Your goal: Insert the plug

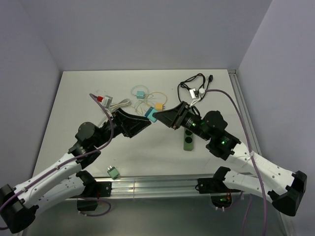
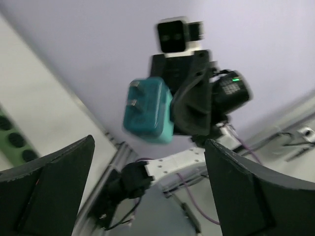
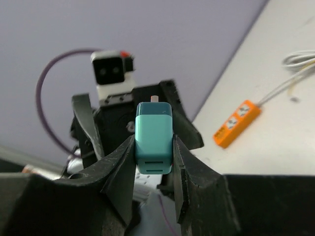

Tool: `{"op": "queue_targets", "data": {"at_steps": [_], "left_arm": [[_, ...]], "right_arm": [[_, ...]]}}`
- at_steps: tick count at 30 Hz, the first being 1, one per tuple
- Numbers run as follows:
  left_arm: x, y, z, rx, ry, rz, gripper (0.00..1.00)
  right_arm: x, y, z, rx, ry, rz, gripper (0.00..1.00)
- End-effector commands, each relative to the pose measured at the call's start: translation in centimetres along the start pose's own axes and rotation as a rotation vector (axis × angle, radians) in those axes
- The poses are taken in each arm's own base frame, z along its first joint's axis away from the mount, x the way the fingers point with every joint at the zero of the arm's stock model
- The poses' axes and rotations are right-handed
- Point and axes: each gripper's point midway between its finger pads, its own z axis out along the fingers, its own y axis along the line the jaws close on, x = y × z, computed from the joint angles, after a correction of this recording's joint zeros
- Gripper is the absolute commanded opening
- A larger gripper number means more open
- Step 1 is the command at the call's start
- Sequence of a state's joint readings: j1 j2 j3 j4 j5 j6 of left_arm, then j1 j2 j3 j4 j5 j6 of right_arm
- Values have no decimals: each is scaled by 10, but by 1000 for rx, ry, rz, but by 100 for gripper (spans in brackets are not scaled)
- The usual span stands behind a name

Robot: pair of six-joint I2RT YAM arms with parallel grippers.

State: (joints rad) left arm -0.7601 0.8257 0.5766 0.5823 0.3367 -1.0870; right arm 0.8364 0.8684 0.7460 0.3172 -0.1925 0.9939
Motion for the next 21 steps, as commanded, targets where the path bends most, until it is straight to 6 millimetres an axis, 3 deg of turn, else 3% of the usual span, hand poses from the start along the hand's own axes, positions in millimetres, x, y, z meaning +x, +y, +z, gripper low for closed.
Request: {"op": "queue_targets", "data": {"at_steps": [1,2,3,4,5,6,7,8,10,11,13,14,16,21], "left_arm": [[-24,12,-16,-177,-88,120,100],[-19,31,-25,-278,-72,116,100],[-23,34,-31,-310,-87,144,100],[-32,35,-40,-347,-132,162,100],[-27,45,-49,-407,-113,164,99],[-27,53,-57,-460,-114,172,99],[-34,51,-62,-482,-141,183,99],[-38,54,-67,-513,-158,195,100],[-38,56,-76,-547,-145,226,99],[-39,56,-78,-554,-146,230,98],[-39,53,-82,-547,-148,239,98],[-38,52,-83,-543,-147,240,97],[-36,50,-83,-521,-143,240,96],[-24,54,-81,-499,-106,212,95]], "right_arm": [[-40,-7,-15,192,-97,-113,0],[-33,-34,-25,329,-37,-120,0],[-43,-33,-25,367,-28,-137,0],[-54,-49,-31,438,-17,-168,0],[-45,-78,-39,555,64,-153,0],[-56,-76,-40,575,77,-163,0],[-70,-92,-47,638,85,-192,0],[-67,-110,-60,735,140,-186,0],[-81,-127,-63,848,197,-256,0],[-84,-145,-79,972,227,-266,0],[-93,-161,-80,1068,287,-317,0],[-90,-180,-90,1167,351,-322,0],[-96,-190,-93,1233,406,-360,0],[-76,-241,-115,1380,702,-320,0]]}}
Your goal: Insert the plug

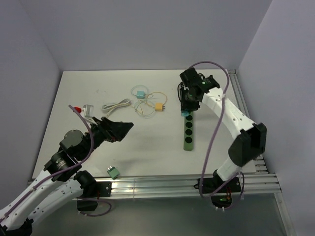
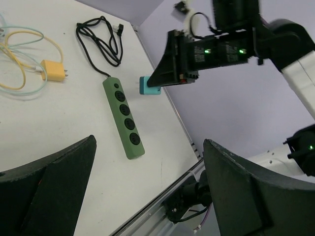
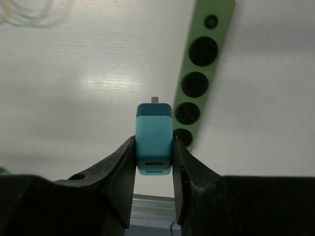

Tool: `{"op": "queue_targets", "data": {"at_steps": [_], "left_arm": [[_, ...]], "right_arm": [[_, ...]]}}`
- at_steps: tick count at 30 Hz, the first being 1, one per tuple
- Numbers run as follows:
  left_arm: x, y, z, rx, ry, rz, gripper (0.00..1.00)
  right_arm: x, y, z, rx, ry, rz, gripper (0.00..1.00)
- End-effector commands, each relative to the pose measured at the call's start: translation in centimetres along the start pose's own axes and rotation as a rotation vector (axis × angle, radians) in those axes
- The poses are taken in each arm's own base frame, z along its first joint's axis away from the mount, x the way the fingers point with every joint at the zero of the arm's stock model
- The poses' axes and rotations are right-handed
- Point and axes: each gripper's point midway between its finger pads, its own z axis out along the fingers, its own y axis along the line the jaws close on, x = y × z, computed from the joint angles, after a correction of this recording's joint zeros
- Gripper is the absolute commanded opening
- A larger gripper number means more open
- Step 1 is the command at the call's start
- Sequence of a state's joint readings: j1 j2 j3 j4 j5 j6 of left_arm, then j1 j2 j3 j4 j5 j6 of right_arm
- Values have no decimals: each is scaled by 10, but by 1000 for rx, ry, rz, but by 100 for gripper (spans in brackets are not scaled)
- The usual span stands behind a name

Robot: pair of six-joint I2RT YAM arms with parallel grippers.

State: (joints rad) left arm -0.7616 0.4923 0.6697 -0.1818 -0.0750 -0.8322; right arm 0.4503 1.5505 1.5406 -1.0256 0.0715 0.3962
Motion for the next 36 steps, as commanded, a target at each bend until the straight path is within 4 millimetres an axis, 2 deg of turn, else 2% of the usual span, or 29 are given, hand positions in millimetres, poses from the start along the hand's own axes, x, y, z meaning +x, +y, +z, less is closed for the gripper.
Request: {"op": "queue_targets", "data": {"at_steps": [1,2,10,16,20,23,26,36], "left_arm": [[12,2,1,20,37,9,94],[13,1,2,29,41,7,94],[37,5,3,60,112,-26,93],[42,9,3,61,128,-19,93],[43,11,3,57,127,-3,93],[44,14,3,45,129,6,93],[44,16,3,38,130,14,94],[45,19,4,27,130,34,94]], "right_arm": [[22,-33,3,110,180,-121,0],[26,-36,10,122,226,-128,0],[6,-51,28,121,290,-95,0],[-2,-53,59,98,304,-49,0],[0,-49,85,86,330,-40,0],[-2,-51,97,96,311,-35,0],[-1,-50,105,91,308,-28,0],[-4,-55,112,130,316,-22,0]]}}
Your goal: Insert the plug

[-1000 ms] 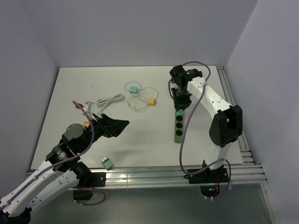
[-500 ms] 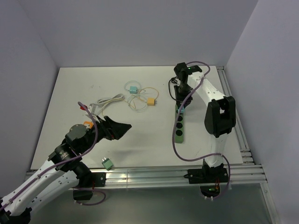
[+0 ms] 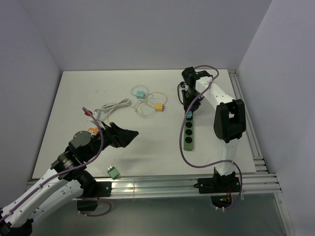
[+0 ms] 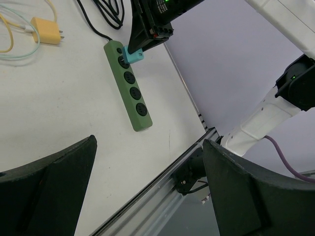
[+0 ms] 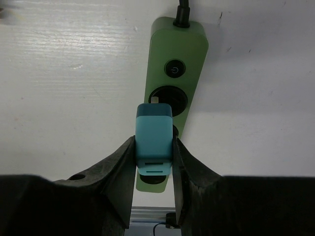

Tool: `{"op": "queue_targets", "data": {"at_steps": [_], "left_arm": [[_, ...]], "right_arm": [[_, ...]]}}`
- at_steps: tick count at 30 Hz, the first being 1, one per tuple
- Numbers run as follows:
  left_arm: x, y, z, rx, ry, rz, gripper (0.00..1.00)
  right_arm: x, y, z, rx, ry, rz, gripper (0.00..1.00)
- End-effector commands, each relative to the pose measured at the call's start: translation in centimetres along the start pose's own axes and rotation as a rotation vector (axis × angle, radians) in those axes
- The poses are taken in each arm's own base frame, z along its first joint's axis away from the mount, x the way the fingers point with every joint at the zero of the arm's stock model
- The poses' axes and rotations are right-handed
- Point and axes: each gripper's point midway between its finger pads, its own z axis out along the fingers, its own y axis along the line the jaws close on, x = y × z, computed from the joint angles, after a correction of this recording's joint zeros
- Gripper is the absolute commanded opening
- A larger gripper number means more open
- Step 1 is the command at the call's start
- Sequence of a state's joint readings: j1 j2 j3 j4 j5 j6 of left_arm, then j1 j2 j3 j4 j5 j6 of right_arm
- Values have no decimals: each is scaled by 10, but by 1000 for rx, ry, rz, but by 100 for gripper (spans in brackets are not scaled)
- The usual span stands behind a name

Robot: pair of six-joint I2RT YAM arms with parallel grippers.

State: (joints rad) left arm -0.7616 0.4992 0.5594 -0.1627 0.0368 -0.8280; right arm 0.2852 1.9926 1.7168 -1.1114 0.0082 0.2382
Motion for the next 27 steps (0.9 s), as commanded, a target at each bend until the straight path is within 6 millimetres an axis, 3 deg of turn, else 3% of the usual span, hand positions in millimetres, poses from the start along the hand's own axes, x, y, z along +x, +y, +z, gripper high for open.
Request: {"op": "queue_targets", "data": {"at_steps": [1,7,20,27], "left_arm": [[-4,-3,1,17,-18,30,94],[-2,-1,3,18,-12,27,94],[-1,-1,6,12,-5,26,94],[3,1,8,11,5,24,95]], "right_arm": [[-9,-2,-2,19,-17,4,0],[-1,-6,-2,30,-10,-1,0],[4,-16,17,61,44,-6,0],[10,-11,10,18,29,-5,0]]}}
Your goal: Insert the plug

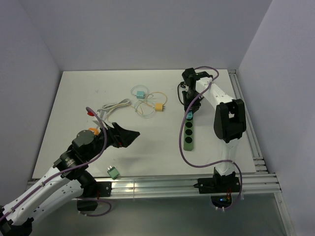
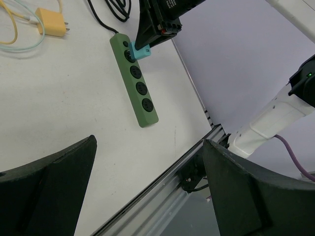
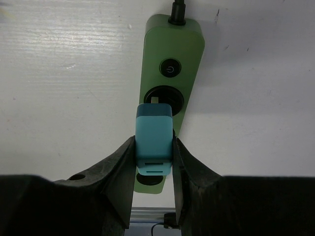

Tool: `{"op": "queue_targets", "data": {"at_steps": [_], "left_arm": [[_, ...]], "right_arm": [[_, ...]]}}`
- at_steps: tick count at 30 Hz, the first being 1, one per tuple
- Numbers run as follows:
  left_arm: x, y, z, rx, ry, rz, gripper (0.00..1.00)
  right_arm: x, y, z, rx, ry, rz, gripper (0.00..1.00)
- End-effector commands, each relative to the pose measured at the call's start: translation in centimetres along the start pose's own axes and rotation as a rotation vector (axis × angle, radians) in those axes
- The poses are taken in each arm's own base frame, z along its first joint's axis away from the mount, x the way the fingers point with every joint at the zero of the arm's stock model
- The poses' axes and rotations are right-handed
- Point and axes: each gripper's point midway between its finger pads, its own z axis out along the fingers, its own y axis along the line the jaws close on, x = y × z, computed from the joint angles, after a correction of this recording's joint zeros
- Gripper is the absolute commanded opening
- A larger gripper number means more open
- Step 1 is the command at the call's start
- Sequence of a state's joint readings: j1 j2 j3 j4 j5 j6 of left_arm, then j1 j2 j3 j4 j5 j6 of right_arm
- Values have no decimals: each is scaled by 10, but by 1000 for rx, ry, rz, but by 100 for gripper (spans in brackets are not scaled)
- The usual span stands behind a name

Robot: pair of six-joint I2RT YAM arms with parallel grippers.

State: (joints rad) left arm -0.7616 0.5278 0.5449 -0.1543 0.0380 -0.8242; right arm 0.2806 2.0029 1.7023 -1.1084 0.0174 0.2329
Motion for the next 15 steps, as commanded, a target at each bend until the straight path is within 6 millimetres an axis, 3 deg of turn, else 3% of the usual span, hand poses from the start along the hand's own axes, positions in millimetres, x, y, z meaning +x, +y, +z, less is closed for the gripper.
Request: {"op": "queue_targets", "data": {"at_steps": [1,9,15], "left_arm": [[-5,-8,2,37,-18,24,95],[-4,-7,3,38,-12,24,94],[-2,-6,3,35,-7,22,95]], "right_arm": [[7,-6,1,-6,1,-3,0],[16,-8,8,1,47,-6,0],[16,-4,2,-34,26,0,0]]}}
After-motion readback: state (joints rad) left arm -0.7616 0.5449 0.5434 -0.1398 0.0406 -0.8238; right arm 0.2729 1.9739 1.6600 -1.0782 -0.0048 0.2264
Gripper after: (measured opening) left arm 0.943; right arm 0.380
